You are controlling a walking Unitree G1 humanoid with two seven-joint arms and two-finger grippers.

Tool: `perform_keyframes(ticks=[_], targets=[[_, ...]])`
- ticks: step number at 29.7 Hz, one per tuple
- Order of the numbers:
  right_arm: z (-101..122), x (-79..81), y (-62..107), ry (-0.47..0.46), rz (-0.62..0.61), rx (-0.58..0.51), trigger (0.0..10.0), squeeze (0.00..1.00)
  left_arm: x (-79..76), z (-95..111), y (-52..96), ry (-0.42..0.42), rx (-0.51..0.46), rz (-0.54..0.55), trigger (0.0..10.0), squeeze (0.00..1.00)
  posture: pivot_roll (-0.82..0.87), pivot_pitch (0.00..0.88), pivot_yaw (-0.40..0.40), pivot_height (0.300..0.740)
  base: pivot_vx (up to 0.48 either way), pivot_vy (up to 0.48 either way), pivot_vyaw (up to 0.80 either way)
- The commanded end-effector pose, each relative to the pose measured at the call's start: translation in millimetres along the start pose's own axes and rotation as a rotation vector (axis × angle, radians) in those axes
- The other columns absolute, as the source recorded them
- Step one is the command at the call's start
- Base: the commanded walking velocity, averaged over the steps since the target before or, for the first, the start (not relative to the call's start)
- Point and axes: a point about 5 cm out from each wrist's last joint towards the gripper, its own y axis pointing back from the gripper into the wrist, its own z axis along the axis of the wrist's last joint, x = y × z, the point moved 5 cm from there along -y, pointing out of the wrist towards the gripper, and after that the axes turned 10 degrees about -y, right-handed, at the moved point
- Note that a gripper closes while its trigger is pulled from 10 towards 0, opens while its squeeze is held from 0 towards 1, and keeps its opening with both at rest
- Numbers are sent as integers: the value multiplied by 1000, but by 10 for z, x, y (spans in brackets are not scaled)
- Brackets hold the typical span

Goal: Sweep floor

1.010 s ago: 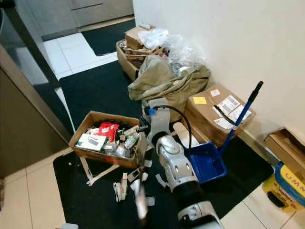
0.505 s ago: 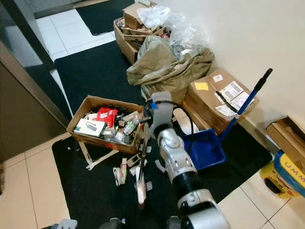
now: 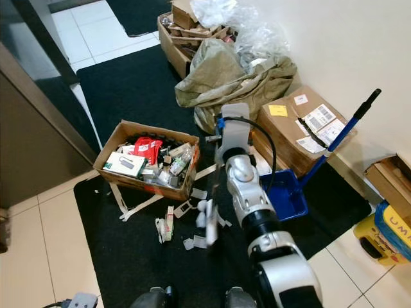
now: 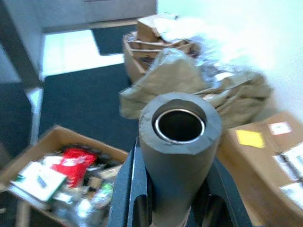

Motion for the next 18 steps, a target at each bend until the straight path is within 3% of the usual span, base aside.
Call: perform_keyframes(ticks=[1, 8, 14, 18], targets=[[47, -11, -19, 25, -10, -22, 10000, 0, 18, -157, 46, 15, 42, 5, 10000, 0, 44, 255, 5, 740, 0, 0, 0], [180, -229, -75, 150, -76, -63, 10000, 0, 52, -48, 7, 24, 27, 17, 10000, 0, 45, 216, 5, 740, 0, 0, 0], [312, -232, -105, 169, -73, -117, 10000, 0, 56, -16, -4, 27, 23, 19, 10000, 0, 43, 201, -1, 740, 0, 0, 0], [550, -128, -132, 181, -14, -224, 10000, 0, 50, 26, -21, 40, 17, 21, 10000, 0, 31, 183, -8, 740, 0, 0, 0]])
